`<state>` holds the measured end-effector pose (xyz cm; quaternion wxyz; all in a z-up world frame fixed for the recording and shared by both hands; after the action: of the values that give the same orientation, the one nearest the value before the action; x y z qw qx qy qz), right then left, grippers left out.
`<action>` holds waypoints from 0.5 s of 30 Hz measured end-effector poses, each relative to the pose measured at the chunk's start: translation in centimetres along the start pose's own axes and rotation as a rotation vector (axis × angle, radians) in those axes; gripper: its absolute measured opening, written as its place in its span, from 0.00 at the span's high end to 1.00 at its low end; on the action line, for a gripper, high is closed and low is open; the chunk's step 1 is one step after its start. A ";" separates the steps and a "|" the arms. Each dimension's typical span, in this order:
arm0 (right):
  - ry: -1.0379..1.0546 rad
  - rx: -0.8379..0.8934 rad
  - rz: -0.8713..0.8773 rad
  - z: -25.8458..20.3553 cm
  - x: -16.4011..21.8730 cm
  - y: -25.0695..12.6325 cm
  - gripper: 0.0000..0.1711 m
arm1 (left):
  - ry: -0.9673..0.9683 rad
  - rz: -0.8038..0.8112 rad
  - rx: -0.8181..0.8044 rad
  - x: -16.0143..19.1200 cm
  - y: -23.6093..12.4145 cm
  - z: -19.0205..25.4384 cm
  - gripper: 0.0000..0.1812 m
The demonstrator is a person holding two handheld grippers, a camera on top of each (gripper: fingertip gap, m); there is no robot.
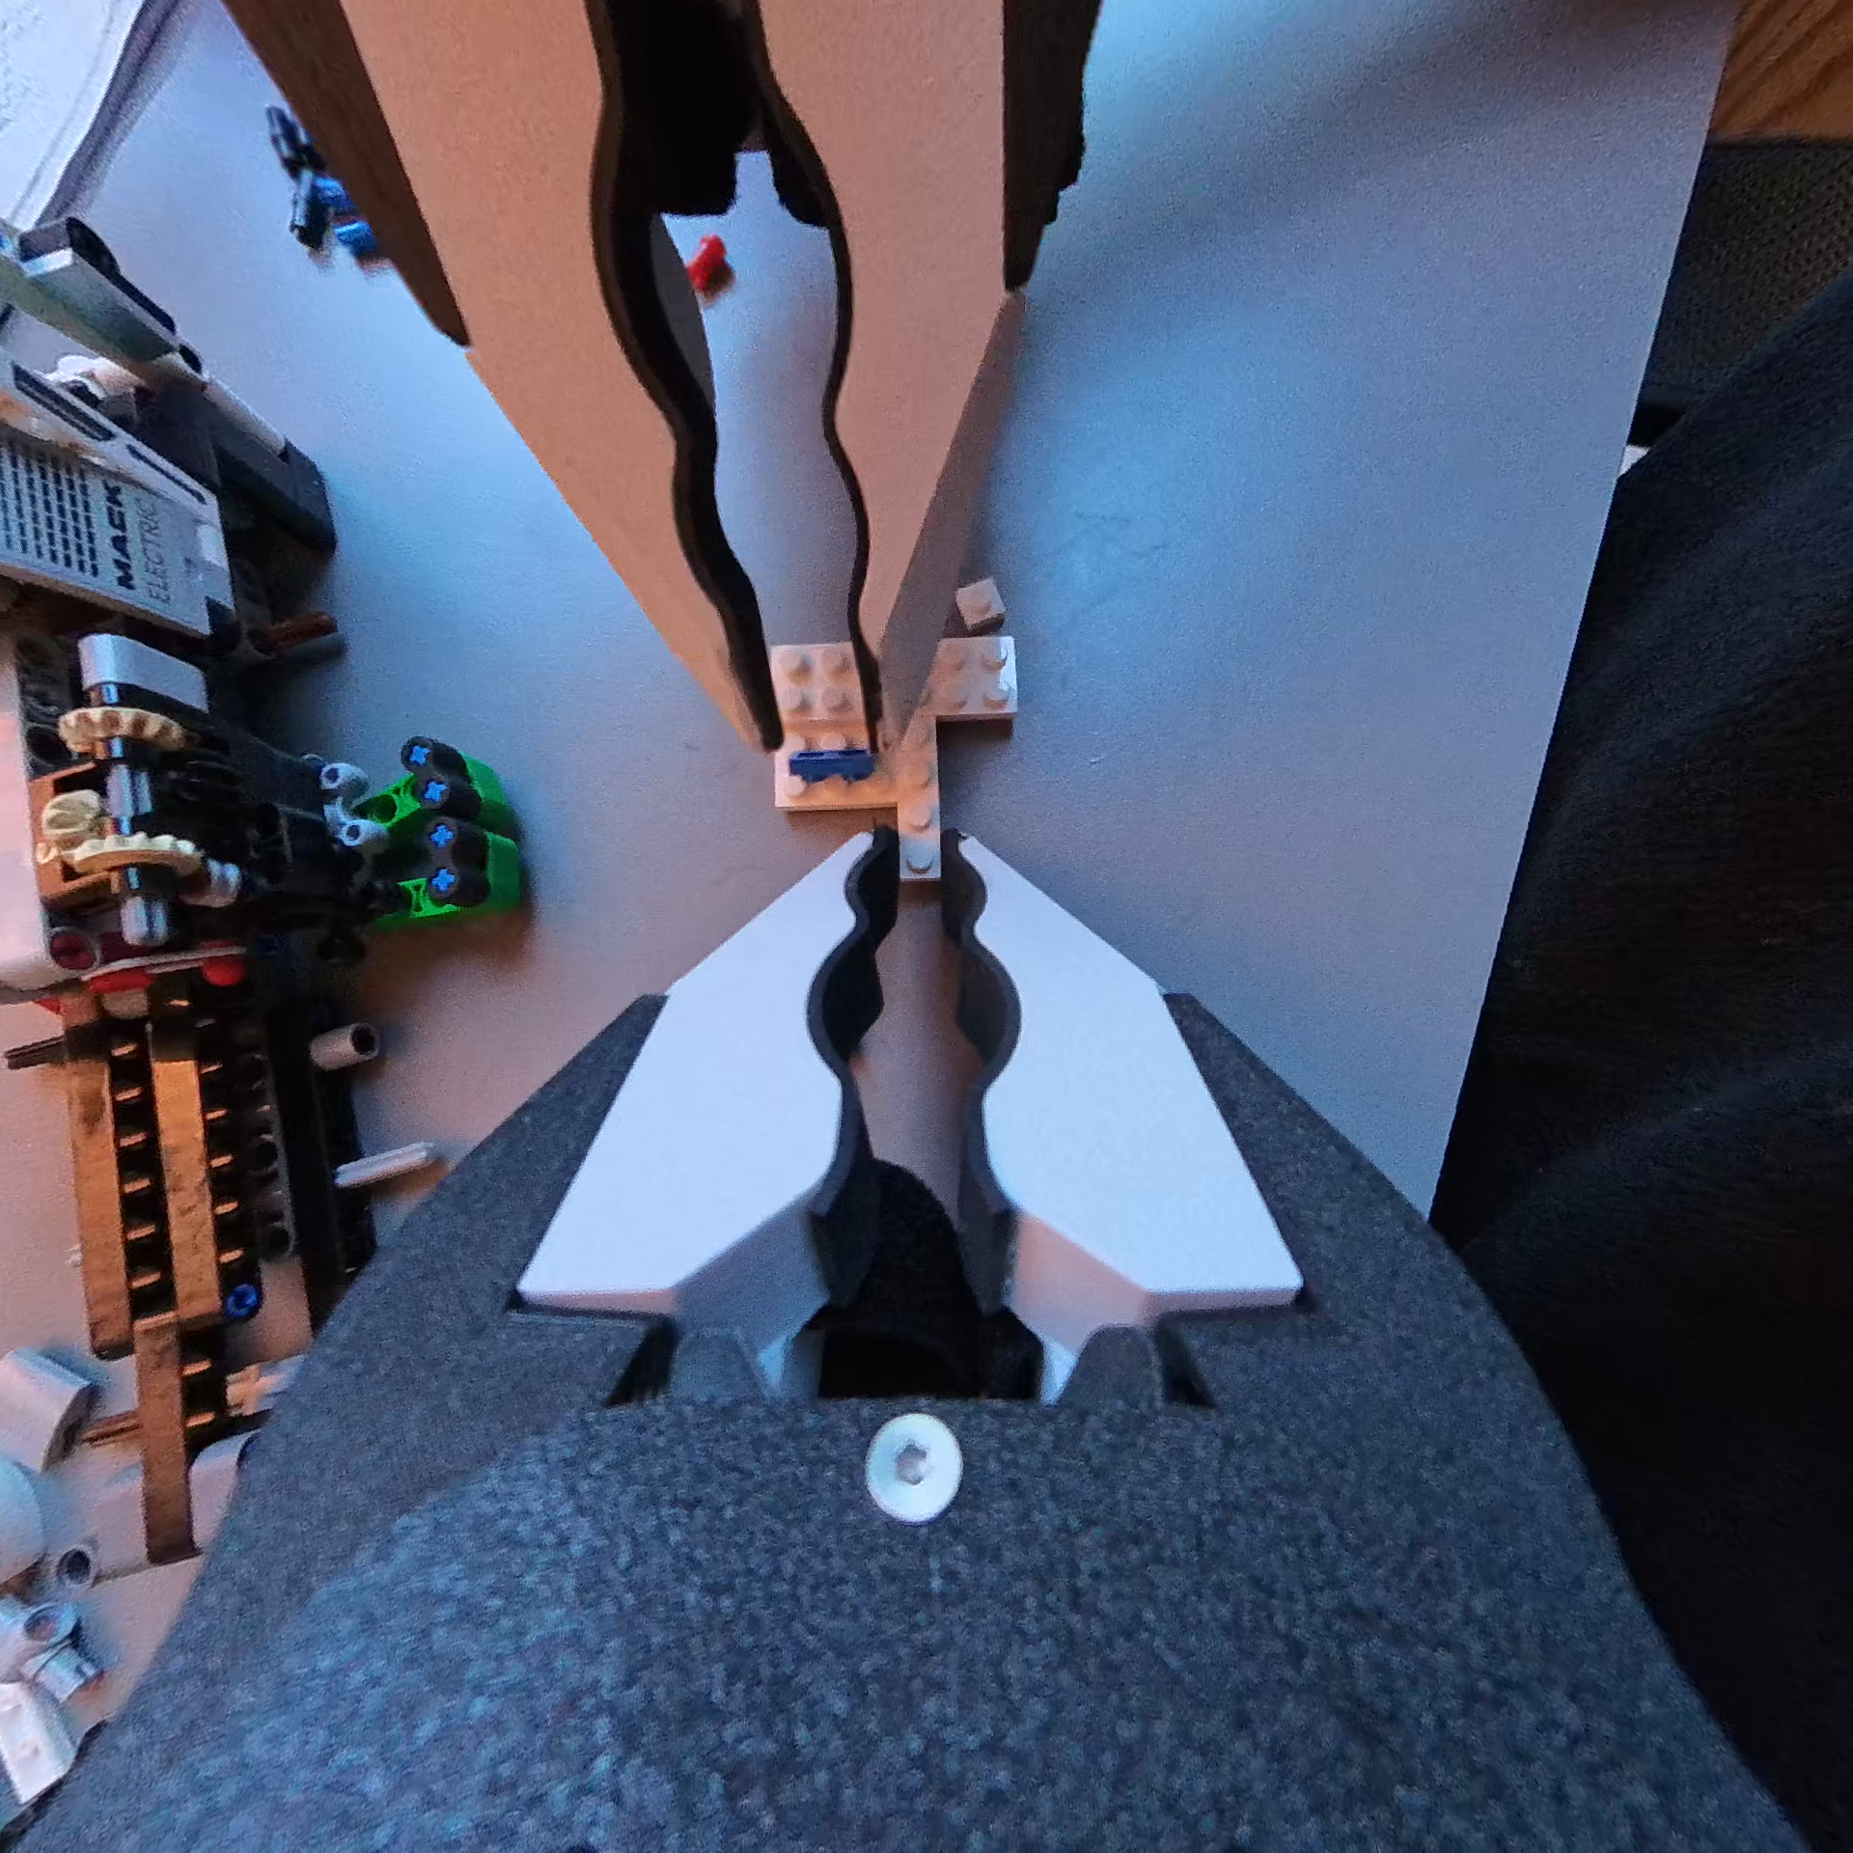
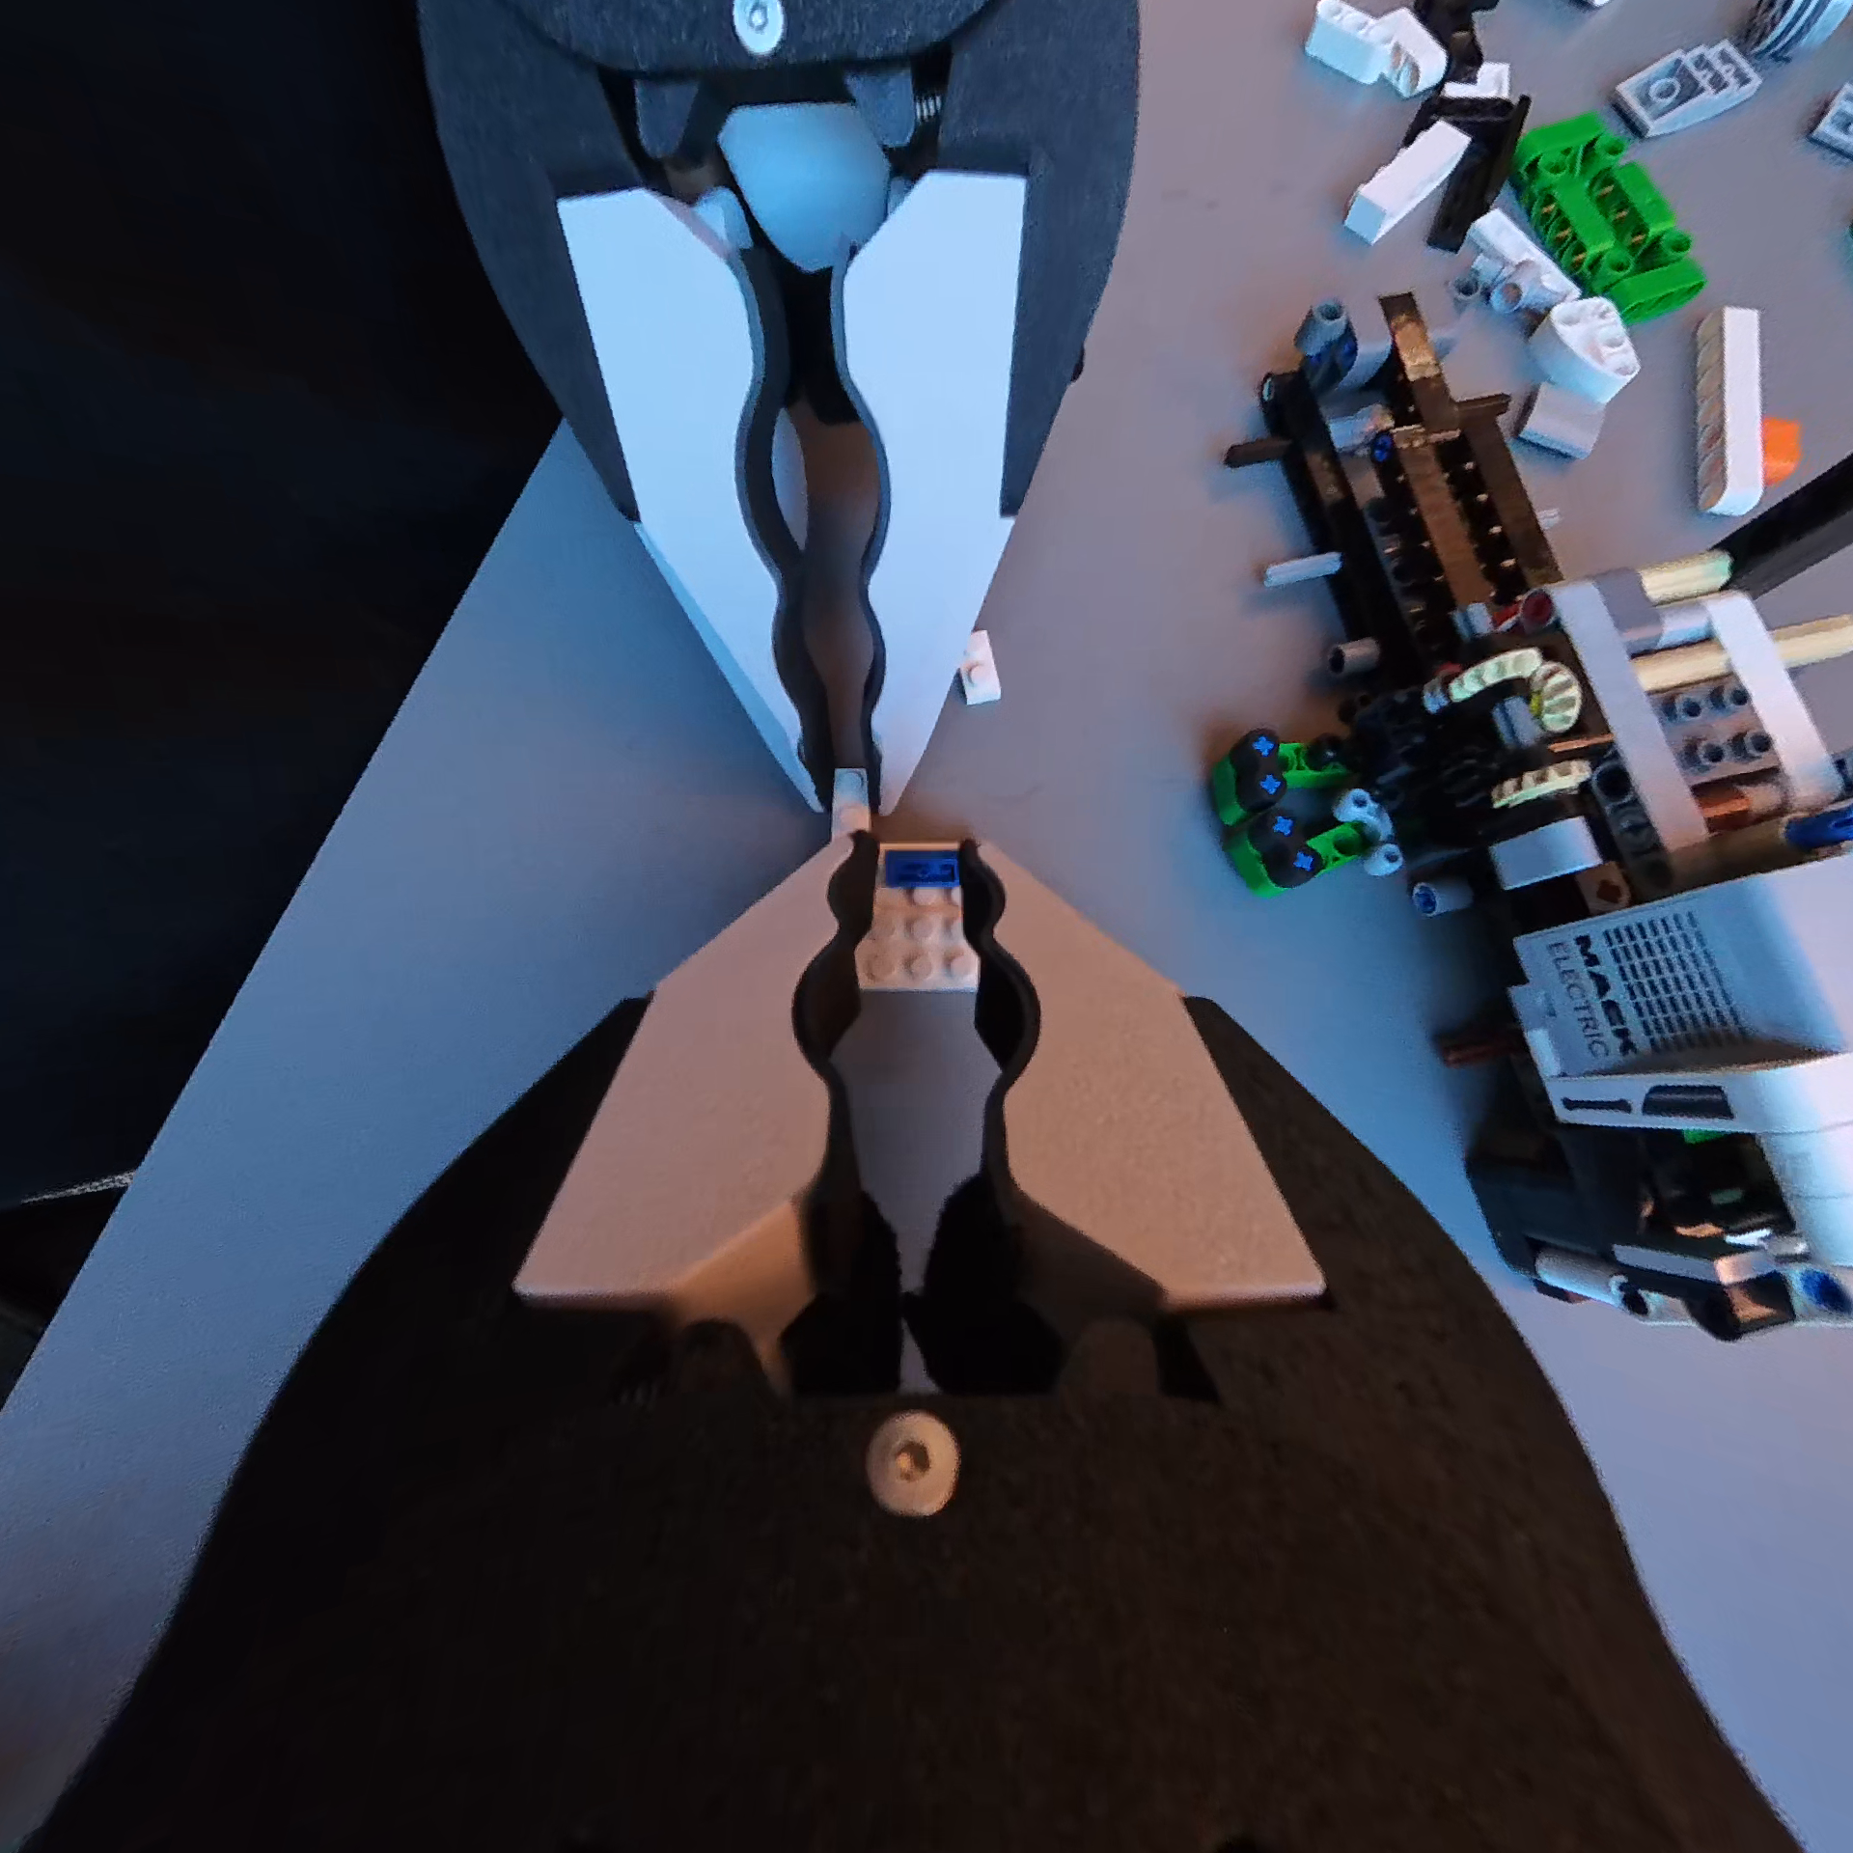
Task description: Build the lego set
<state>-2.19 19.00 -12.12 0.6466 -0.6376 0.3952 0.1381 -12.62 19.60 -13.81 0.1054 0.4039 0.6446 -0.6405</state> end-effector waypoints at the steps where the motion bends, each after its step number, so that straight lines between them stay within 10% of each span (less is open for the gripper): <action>1: 0.004 -0.005 0.007 0.0 -0.1 0.0 0.91 | 0.001 0.000 -0.001 0.0 0.0 0.0 0.97; 15: 0.015 0.016 -0.001 -0.2 0.2 -0.3 0.91 | 0.006 -0.003 -0.004 0.0 0.0 0.1 0.97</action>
<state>-1.92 18.68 -12.06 0.6487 -0.6338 0.4008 0.1296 -12.69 19.53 -13.80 0.1033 0.4047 0.6467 -0.6382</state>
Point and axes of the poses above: each gripper's, where its closed fingertips meet, y out along the fingers, x out of its underside, z = x × y across the jaws, the point moved 7 cm from there along -y, back along the fingers, and after that the axes turned 9 degrees about y, right-handed, at the moved point
